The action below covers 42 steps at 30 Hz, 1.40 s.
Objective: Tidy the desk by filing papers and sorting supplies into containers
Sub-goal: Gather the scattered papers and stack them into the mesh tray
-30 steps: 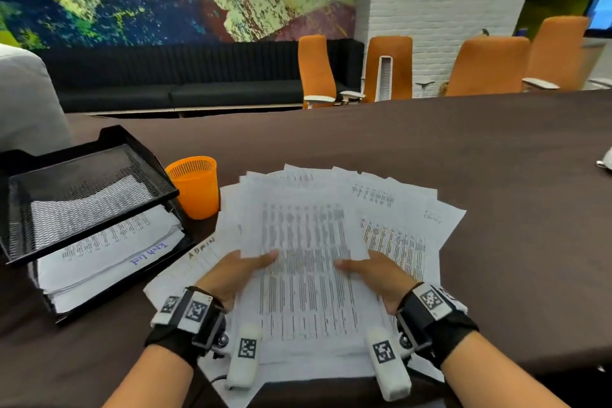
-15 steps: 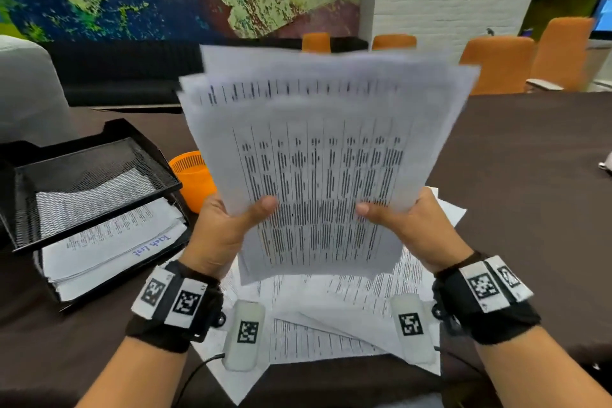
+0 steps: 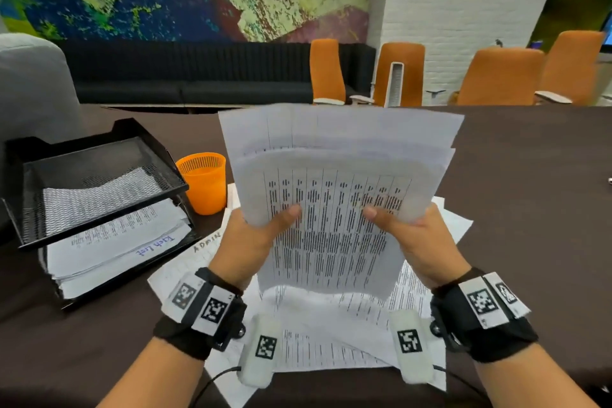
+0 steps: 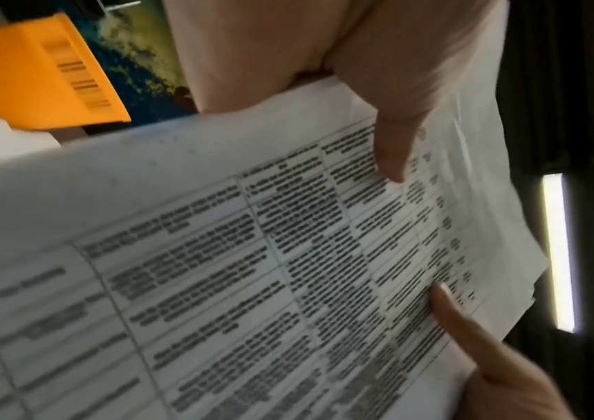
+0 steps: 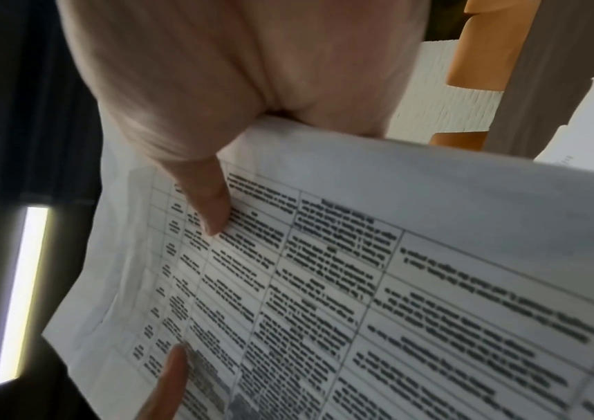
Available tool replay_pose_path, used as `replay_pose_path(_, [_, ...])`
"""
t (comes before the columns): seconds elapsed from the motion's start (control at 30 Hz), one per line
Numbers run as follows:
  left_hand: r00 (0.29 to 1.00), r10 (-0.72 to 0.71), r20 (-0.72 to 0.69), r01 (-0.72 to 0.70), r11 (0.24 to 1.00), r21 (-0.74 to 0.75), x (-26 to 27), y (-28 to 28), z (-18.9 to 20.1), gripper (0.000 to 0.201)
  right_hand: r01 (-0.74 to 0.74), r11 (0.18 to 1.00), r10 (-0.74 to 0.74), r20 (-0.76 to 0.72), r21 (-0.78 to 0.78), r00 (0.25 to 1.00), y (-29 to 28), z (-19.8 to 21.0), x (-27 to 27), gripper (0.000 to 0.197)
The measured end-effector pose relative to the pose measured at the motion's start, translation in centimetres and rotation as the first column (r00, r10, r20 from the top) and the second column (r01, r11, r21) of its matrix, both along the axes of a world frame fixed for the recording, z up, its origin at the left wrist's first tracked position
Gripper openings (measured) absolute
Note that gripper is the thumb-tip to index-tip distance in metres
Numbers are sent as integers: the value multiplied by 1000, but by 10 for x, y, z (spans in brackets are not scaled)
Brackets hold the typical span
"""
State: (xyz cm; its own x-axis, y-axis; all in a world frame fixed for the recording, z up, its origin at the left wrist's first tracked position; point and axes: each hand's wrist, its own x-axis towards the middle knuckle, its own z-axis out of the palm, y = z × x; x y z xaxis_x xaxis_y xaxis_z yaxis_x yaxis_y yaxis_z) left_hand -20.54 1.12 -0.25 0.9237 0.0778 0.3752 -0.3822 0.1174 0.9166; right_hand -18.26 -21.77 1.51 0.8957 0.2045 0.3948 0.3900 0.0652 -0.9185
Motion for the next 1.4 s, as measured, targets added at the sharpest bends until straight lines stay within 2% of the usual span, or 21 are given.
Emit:
replay_pose_path(0.1, [1000,-29,-9,29,1000,3,-1,5,5,28,-14,1000,13,47,21,999,1,2,-2,25])
replay_pose_path(0.2, [995,-22,-97,31,995,94,-2,12,-5,42,-10,986,5,-29,-165,1000,0,-18,7,31])
replay_pose_path(0.33, [983,18,-181,13,986,166,1,17,-4,28,-133,884,32,-226,-448,974,-4,-51,23,35])
replay_pose_path(0.4, [984,29,-176,11,975,223,1,15,2,22,-193,816,26,-298,-545,954,-9,-62,26,40])
replay_pose_path(0.47, [989,68,-133,-40,979,198,-3,9,8,20,-257,773,35,-366,-580,930,-13,-68,28,36])
replay_pose_path(0.5, [988,111,-107,-96,986,135,-2,7,9,18,-267,804,49,-388,-532,920,-15,-71,29,35])
replay_pose_path(0.53, [981,161,-108,-158,987,35,0,7,8,16,-243,876,56,-413,-417,909,-16,-74,30,42])
replay_pose_path(0.57, [971,193,-140,-205,975,-79,3,8,9,18,-186,956,61,-463,-229,885,-17,-77,32,56])
replay_pose_path(0.6, [958,210,-197,-248,948,-198,8,12,4,33,-117,993,100,-517,0,850,-17,-81,33,70])
replay_pose_path(0.63, [940,190,-284,-275,914,-298,12,15,0,52,-55,979,159,-554,198,817,-16,-83,32,73])
replay_pose_path(0.67, [921,150,-359,-283,891,-355,16,16,-6,62,-13,944,210,-573,329,792,-13,-85,28,61])
replay_pose_path(0.7, [907,106,-408,-270,888,-371,17,16,-12,58,11,920,243,-595,391,766,-8,-85,23,42])
replay_pose_path(0.73, [893,76,-444,-258,895,-365,17,13,-17,48,25,915,252,-619,402,744,-4,-84,18,29])
replay_pose_path(0.77, [878,62,-475,-256,899,-356,17,10,-22,39,31,924,237,-636,381,735,0,-85,16,25])
replay_pose_path(0.9, [867,18,-497,-257,872,-417,17,15,-26,21,27,982,97,-622,187,777,0,-80,20,29])
replay_pose_path(1.0, [839,47,-543,-330,836,-439,21,39,-36,22,9,998,34,-636,65,771,-8,-80,21,32])
replay_pose_path(1.07, [808,67,-585,-380,818,-431,24,49,-45,27,31,999,-4,-656,30,755,-9,-80,23,25])
replay_pose_path(1.2, [748,132,-650,-489,773,-405,32,58,-54,27,57,998,-48,-686,-11,726,2,-77,24,10])
replay_pose_path(1.27, [725,153,-671,-537,736,-413,33,61,-57,27,48,998,-57,-687,-31,724,4,-77,22,12])
replay_pose_path(1.33, [714,178,-678,-565,719,-405,32,65,-57,29,55,998,-58,-682,-26,729,6,-75,19,3])
replay_pose_path(1.4, [688,214,-693,-596,712,-372,29,70,-54,24,27,999,-35,-686,-21,727,11,-71,14,8])
